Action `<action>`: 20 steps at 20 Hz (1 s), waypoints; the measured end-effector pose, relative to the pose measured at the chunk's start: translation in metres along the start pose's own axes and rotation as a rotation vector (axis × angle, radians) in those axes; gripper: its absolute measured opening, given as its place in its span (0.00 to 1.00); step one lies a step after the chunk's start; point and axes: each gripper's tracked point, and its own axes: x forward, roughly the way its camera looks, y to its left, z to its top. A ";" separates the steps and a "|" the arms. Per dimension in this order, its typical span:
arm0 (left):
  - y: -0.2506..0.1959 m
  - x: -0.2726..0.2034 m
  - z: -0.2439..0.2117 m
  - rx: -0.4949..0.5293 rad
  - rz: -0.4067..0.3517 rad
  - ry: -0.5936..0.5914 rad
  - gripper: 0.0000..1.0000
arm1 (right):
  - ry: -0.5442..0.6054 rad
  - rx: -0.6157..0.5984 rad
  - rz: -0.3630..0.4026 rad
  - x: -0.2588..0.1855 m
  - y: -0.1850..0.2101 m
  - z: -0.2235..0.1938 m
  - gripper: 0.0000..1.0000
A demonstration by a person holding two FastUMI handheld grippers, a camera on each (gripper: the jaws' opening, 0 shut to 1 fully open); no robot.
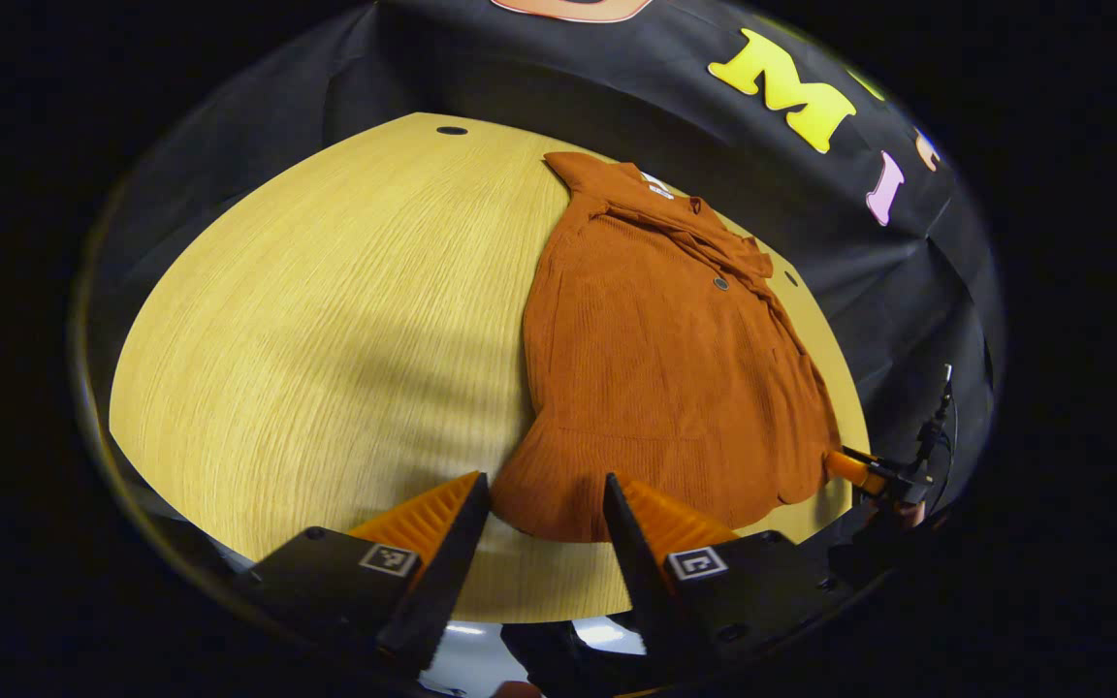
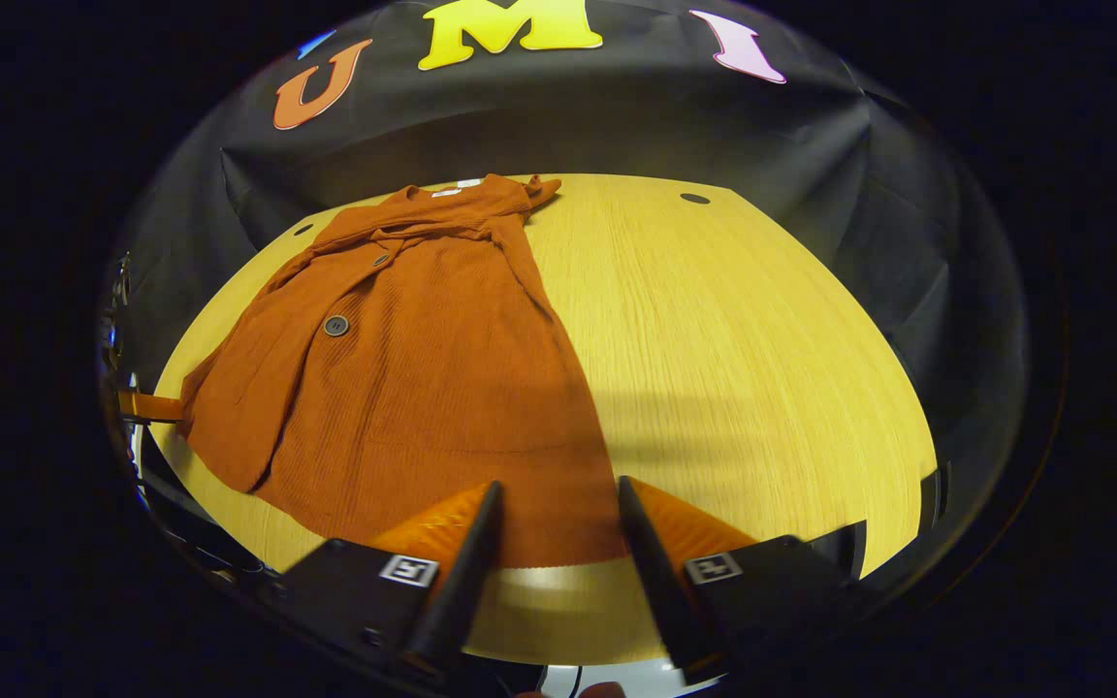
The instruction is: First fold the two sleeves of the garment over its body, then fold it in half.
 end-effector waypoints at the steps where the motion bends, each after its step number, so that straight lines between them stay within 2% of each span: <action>1: -0.008 0.002 -0.001 -0.009 -0.027 0.015 0.65 | -0.002 -0.003 0.008 -0.001 0.002 0.002 0.57; 2: -0.015 0.004 -0.002 -0.023 -0.041 0.030 0.51 | 0.002 -0.002 0.021 0.001 0.007 0.002 0.41; 3: -0.017 0.012 0.000 -0.024 -0.027 0.030 0.31 | 0.001 -0.005 0.027 0.001 0.009 0.003 0.19; 4: -0.023 0.015 0.002 -0.030 -0.037 0.028 0.14 | 0.009 -0.012 0.031 0.001 0.011 0.003 0.09; 7: -0.043 0.005 0.008 -0.008 -0.098 0.027 0.04 | 0.002 0.071 0.066 -0.013 0.013 0.012 0.07; 10: -0.047 -0.019 0.012 0.009 -0.122 0.003 0.03 | -0.032 0.141 0.104 -0.034 0.016 0.026 0.09; 13: -0.047 -0.043 0.011 0.009 -0.140 -0.020 0.03 | -0.070 0.162 0.115 -0.056 0.016 0.037 0.09; 15: -0.052 -0.074 0.009 0.039 -0.163 -0.051 0.03 | -0.090 0.213 0.148 -0.087 0.026 0.040 0.09; 17: -0.061 -0.095 0.024 0.069 -0.169 -0.084 0.03 | -0.126 0.222 0.165 -0.108 0.033 0.055 0.09; 18: -0.066 -0.100 0.033 0.075 -0.177 -0.096 0.03 | -0.149 0.229 0.180 -0.121 0.036 0.075 0.09; 19: -0.070 -0.104 0.045 0.077 -0.178 -0.114 0.03 | -0.170 0.230 0.192 -0.119 0.040 0.082 0.01; 20: -0.075 -0.106 0.066 0.074 -0.182 -0.139 0.03 | -0.198 0.227 0.198 -0.119 0.041 0.103 0.00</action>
